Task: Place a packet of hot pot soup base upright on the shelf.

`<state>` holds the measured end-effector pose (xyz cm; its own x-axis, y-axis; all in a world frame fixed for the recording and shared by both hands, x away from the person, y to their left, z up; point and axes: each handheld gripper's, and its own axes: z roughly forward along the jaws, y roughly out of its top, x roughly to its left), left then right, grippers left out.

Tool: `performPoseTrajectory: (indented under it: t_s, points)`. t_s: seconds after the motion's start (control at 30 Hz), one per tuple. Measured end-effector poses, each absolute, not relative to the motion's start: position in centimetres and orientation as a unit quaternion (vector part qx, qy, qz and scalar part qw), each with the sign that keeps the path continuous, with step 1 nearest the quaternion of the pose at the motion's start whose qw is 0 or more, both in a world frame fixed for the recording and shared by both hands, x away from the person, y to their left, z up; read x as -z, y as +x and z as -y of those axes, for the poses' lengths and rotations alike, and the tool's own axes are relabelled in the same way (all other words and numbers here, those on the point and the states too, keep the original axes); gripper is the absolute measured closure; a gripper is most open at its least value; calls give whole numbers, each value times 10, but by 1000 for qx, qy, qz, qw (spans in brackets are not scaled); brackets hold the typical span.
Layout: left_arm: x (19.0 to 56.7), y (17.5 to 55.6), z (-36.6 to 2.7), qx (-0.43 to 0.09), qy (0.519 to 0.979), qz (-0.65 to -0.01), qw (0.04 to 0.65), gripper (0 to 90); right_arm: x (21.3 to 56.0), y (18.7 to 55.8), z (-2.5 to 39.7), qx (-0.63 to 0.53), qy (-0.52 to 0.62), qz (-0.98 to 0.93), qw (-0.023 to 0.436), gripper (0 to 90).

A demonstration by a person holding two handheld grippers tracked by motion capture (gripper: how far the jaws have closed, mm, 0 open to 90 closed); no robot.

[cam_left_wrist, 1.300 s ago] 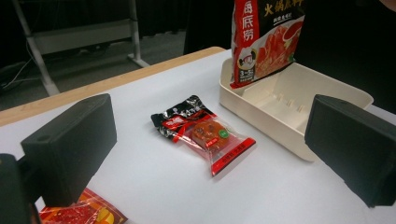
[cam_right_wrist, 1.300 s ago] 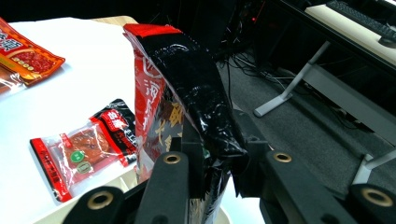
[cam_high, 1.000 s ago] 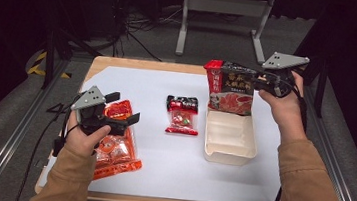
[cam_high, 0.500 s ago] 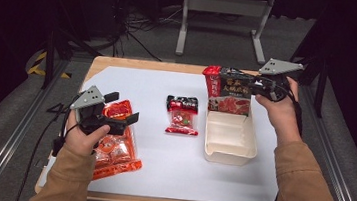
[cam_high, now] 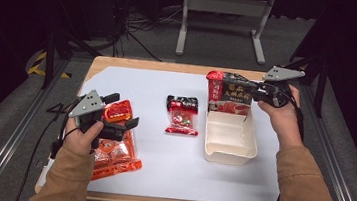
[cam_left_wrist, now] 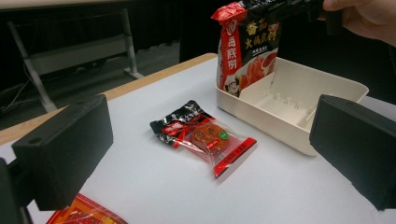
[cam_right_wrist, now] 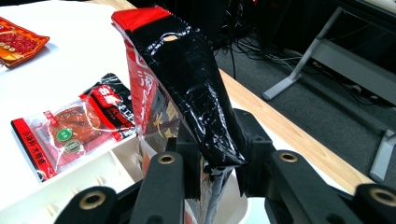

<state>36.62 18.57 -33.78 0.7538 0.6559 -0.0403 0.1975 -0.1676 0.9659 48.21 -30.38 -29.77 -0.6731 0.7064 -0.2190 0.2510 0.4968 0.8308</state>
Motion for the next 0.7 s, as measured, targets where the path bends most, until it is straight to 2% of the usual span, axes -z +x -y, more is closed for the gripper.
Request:
performPoseTrajectory:
  t_s: [0.37, 0.53, 0.7]
  points:
    - [340, 371, -190, -211, 737, -309, 563, 3, 306, 481, 317, -412, 329, -807, 267, 738]
    - [345, 376, -191, -192, 736, -329, 559, 3, 306, 481, 320, -414, 343, -801, 262, 713]
    - [345, 378, -192, -191, 742, -335, 549, 12, 304, 478, 327, -420, 373, -786, 258, 577]
